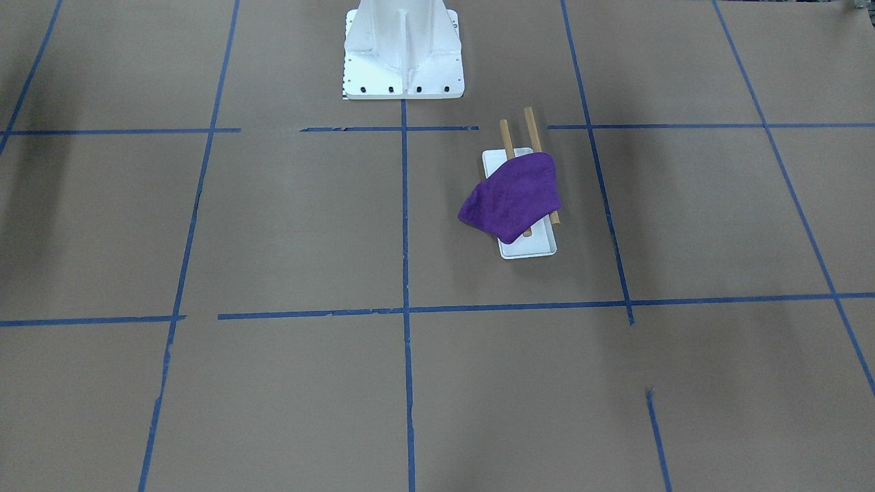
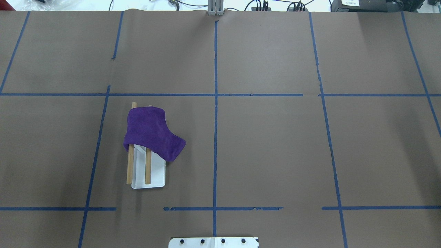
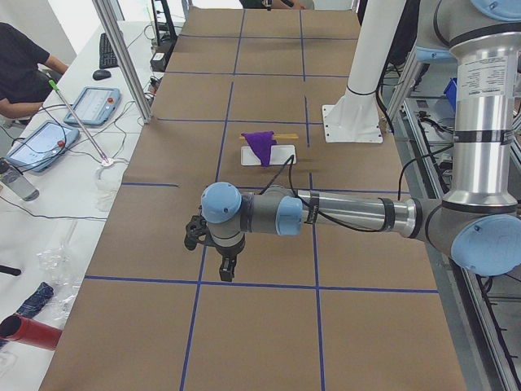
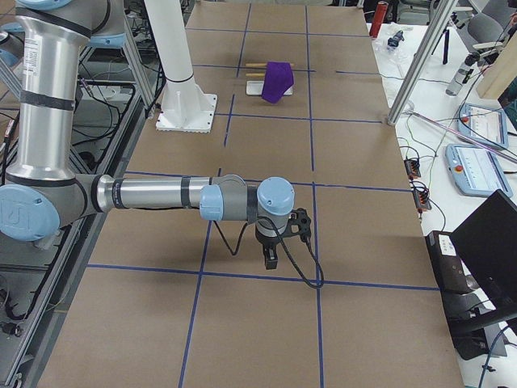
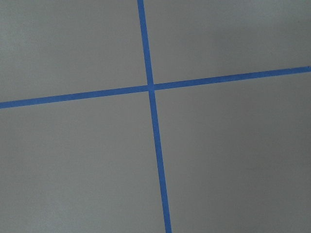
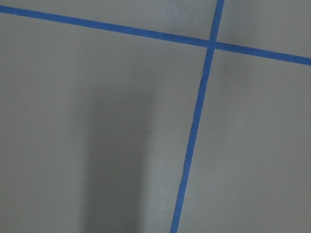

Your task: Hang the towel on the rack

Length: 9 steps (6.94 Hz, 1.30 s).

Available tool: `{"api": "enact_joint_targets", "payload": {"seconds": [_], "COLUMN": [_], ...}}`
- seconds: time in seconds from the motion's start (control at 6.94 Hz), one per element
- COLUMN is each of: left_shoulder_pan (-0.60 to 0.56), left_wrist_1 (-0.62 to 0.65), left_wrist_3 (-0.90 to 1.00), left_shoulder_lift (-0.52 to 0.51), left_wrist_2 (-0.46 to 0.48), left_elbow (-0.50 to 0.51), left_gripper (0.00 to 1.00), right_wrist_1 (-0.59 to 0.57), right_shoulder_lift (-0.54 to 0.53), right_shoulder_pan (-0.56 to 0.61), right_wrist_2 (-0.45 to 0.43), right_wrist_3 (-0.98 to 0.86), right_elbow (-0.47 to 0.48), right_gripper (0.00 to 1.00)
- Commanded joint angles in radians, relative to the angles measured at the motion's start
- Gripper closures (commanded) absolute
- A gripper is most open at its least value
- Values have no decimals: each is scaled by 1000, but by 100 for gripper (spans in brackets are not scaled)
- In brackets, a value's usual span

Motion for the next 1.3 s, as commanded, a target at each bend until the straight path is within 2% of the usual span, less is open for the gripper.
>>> {"api": "enact_joint_targets", "payload": {"seconds": [0.0,0.29,1.15], "left_shoulder_pan": [6,4,4], "left_wrist_1": [-7,-82,-70], "left_wrist_3": [2,-3,2], "left_shoulder_lift": [5,-6,-20], "left_wrist_2": [0,6,10], "left_elbow": [-12,-16,-21], "left_gripper": [0,0,0], "right_wrist_1": [0,0,1], "right_shoulder_lift": [-1,-1,-10], "right_shoulder_pan": [0,0,0], "right_wrist_2": [0,2,9], "right_wrist_3": [0,0,0], "right_elbow": [0,-2,5], "right_gripper": [0,0,0]}}
